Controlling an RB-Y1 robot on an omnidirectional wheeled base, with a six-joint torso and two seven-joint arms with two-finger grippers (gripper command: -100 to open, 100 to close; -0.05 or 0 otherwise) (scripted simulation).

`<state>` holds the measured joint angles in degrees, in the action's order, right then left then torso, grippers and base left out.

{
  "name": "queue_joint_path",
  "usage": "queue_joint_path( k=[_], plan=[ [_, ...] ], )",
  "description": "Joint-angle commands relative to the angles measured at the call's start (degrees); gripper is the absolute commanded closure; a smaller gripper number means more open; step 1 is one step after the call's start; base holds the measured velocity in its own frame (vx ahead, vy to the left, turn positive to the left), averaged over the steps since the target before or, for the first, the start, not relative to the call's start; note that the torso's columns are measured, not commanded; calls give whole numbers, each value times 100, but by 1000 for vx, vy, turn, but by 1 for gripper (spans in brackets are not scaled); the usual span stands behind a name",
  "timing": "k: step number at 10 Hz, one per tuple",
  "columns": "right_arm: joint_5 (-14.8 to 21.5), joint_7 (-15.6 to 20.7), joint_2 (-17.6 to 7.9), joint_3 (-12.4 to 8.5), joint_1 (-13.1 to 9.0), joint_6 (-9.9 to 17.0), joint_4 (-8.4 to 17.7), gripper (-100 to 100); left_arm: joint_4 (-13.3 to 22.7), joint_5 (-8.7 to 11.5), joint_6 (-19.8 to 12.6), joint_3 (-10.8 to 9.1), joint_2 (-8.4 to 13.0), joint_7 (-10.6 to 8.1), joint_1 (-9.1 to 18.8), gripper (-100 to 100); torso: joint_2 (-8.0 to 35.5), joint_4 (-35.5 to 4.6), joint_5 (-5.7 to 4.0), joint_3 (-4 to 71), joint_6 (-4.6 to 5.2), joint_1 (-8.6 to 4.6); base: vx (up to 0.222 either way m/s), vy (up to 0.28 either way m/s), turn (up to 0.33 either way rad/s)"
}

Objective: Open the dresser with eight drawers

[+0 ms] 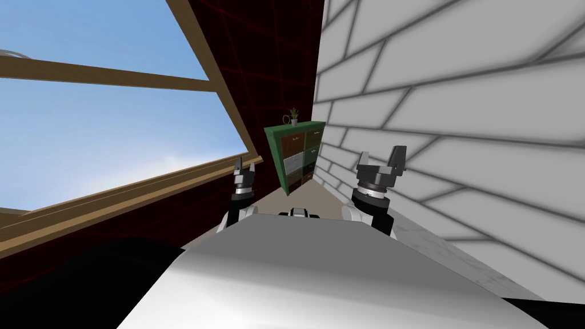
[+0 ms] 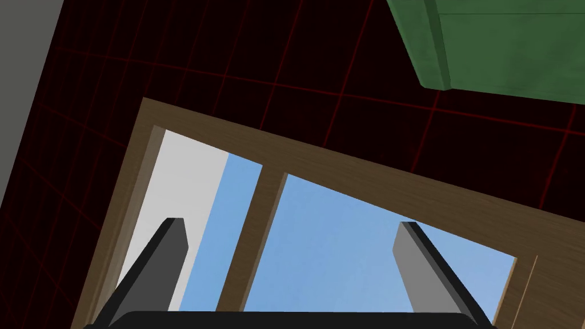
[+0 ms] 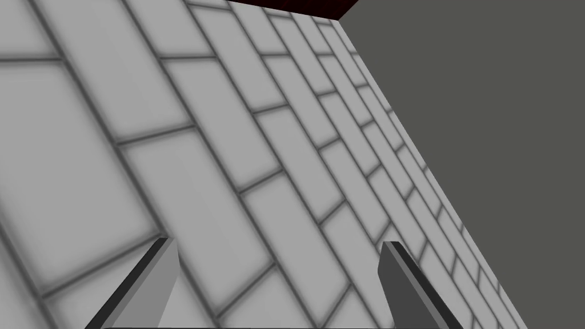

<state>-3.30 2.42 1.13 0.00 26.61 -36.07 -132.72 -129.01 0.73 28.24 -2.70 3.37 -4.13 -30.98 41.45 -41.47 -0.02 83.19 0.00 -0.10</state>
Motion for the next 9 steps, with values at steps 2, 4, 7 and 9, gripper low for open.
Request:
queue_joint_path(
  k=[2, 4, 7, 9],
  plan=[
    [0, 0, 0, 0, 1, 0, 0, 0, 390, 52, -35, -91, 342, 19, 135, -100, 55, -68, -2, 146, 0, -4, 106, -104, 58],
    [0, 0, 1, 1, 1, 0, 0, 0, 615, 84, -54, -145, 415, 28, 209, -100, 81, -81, -2, 139, 0, -5, 109, -134, 49],
    [0, 0, 0, 0, 1, 0, 0, 0, 978, 135, -84, -233, 461, 44, 329, -100, 87, -83, 5, 136, 0, 19, 105, -109, 54],
    [0, 0, 1, 0, 1, 0, 0, 0, 1220, 169, -104, -292, 467, 54, 408, -100, 85, -83, 1, 137, 1, 7, 101, -128, 53]
  ],
)
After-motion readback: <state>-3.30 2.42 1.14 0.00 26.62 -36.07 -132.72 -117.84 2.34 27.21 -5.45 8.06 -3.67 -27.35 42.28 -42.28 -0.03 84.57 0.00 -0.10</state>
